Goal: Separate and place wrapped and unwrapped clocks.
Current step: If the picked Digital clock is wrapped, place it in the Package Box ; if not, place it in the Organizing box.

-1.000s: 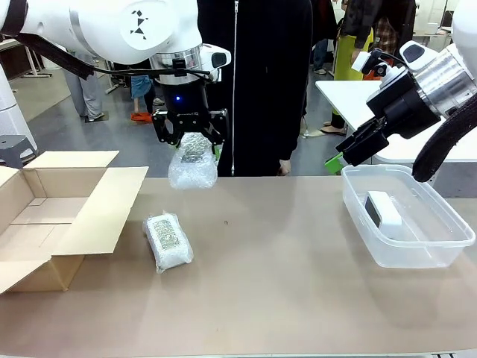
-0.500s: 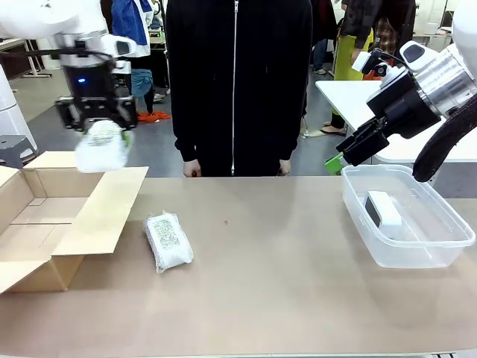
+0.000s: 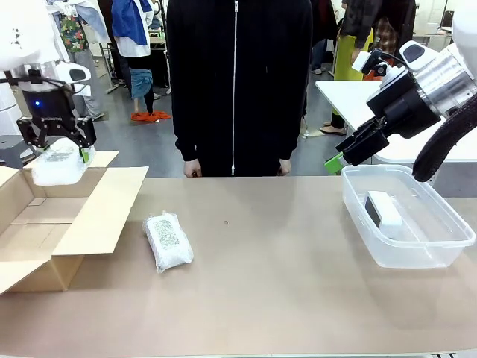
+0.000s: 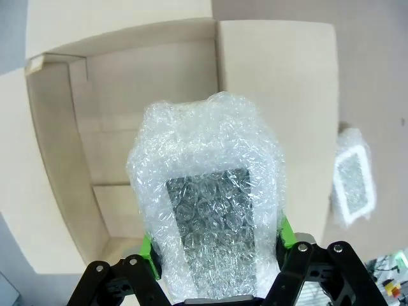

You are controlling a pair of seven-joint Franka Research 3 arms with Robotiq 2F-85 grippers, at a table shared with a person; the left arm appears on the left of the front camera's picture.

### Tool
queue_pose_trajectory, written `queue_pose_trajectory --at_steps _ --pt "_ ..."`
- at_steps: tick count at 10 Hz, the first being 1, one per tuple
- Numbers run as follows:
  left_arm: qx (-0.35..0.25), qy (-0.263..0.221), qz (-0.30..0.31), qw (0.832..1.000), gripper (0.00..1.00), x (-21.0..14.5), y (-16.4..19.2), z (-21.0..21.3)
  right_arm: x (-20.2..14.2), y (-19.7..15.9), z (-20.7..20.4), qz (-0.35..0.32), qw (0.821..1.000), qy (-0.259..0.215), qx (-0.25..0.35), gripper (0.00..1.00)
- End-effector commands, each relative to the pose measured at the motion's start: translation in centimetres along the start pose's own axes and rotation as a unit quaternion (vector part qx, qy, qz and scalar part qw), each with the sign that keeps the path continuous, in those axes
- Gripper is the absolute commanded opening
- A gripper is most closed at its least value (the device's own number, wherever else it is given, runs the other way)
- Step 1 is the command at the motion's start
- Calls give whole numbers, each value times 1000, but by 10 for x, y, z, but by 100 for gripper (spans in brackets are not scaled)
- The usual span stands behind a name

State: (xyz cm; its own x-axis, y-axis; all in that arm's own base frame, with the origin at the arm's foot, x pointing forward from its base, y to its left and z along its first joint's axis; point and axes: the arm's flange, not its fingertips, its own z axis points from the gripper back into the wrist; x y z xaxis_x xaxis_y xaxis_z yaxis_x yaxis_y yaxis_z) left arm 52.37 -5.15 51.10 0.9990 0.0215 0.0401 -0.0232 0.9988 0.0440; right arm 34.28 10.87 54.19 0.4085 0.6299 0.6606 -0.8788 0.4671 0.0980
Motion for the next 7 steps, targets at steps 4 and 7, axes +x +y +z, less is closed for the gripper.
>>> queue_pose_trajectory --at_steps 4,7 --pt "-2 4 -1 1000 80 13 6 -29 0 0 -1 1 1000 7 2 100" --pt "-2 4 -1 1000 80 13 6 -29 0 0 -1 1 1000 7 2 100"
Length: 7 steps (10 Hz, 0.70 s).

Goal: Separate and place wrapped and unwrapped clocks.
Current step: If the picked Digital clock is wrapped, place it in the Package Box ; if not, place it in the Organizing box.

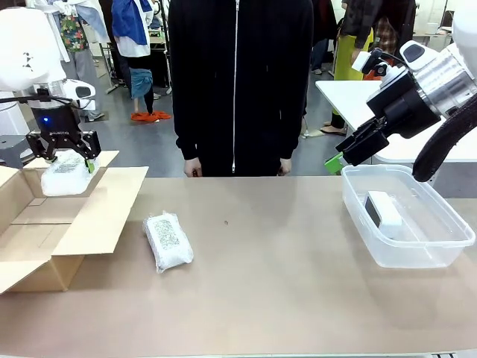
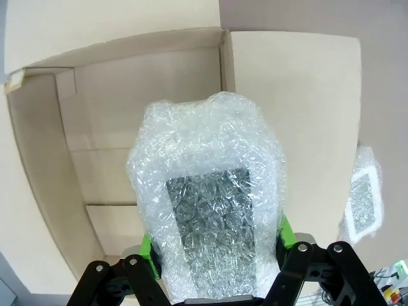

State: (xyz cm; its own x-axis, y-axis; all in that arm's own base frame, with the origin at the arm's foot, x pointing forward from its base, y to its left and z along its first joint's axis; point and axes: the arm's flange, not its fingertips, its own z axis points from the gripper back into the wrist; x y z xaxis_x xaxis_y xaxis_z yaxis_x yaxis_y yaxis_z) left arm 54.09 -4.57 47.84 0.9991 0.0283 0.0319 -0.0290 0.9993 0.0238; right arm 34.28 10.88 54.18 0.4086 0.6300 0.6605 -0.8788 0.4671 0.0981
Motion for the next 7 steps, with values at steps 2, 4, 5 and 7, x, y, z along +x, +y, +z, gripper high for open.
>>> queue_pose_trajectory --at_steps 2,4,5,7 --pt "-3 3 -6 1000 80 8 19 -8 0 0 -1 1 1000 7 2 100" --pt "-7 27 -16 999 80 15 41 -32 0 0 -1 1 1000 7 2 100" --pt "-5 28 -21 999 80 16 48 -43 0 0 -1 1 1000 7 2 100" --pt "-14 14 -44 999 80 30 49 -67 0 0 -1 1 1000 7 2 100"
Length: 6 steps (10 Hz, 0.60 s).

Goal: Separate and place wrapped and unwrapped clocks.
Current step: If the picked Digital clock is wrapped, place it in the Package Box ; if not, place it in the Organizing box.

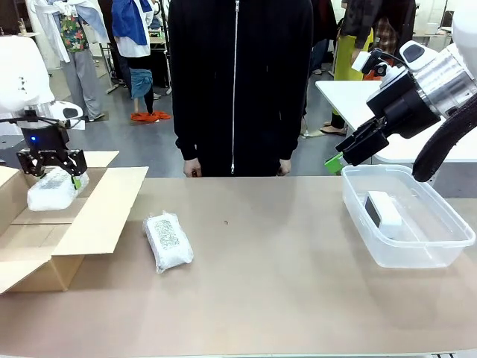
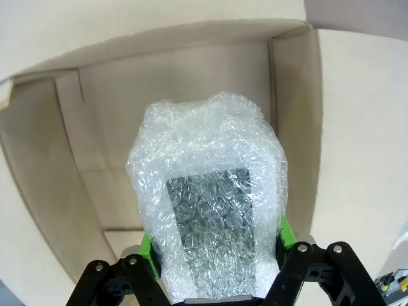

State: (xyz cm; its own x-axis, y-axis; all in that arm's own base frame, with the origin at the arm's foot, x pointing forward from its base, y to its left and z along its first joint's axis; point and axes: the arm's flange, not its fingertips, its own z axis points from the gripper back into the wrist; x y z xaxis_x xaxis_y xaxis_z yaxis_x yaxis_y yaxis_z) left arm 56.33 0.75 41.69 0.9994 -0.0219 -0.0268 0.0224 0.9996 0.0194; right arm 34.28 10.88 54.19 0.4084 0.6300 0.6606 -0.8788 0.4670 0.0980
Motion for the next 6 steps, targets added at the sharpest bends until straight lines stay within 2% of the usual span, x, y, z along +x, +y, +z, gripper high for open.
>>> queue_pose_trajectory --at_steps 1,4,6 --pt "-20 -16 -21 999 80 16 -2 -12 -1 0 -1 1 1000 7 2 100" --pt "-5 2 -21 1000 80 35 0 -35 -1 0 -1 1 1000 7 2 100" --pt "-17 7 -25 1000 80 41 4 -45 -1 0 -1 1 1000 7 2 100"
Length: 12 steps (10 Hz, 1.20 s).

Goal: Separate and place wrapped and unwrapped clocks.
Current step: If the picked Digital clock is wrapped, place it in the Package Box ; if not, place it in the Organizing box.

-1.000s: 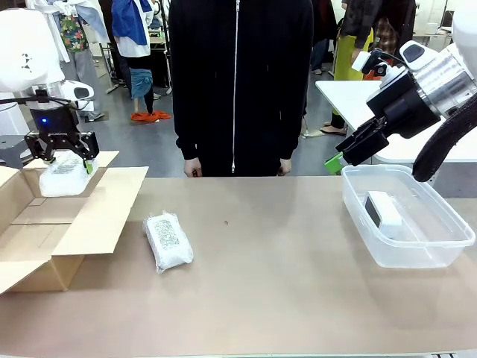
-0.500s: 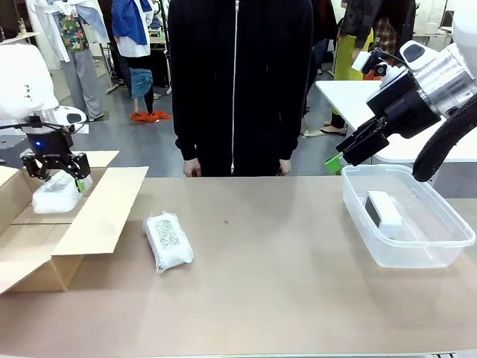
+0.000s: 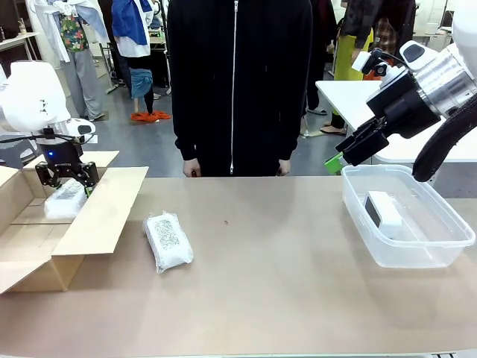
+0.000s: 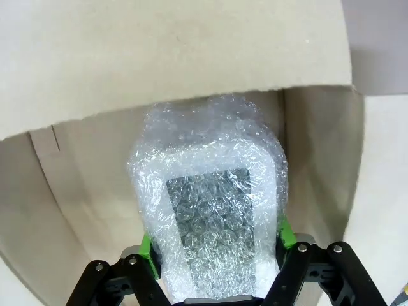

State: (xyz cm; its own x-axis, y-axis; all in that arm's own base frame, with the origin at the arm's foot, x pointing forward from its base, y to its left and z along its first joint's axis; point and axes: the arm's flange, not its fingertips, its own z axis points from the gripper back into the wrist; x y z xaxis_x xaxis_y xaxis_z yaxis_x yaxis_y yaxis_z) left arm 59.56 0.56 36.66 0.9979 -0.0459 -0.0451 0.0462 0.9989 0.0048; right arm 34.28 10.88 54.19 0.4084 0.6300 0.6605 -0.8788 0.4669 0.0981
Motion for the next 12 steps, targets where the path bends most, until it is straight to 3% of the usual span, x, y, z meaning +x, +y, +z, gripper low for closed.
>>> queue_pose_trajectory --at_steps 1,2,7,12 --pt "-12 10 -16 1000 80 8 7 -1 -1 0 -1 1 1000 7 2 100" --pt "-15 14 -19 1000 100 7 8 -2 -1 0 -1 1 1000 7 2 100" --pt "-8 22 -9 1000 100 -4 19 30 -1 0 -1 1 1000 7 2 100" --pt "-29 3 -15 999 100 -66 24 121 -1 0 -1 1 1000 7 2 100"
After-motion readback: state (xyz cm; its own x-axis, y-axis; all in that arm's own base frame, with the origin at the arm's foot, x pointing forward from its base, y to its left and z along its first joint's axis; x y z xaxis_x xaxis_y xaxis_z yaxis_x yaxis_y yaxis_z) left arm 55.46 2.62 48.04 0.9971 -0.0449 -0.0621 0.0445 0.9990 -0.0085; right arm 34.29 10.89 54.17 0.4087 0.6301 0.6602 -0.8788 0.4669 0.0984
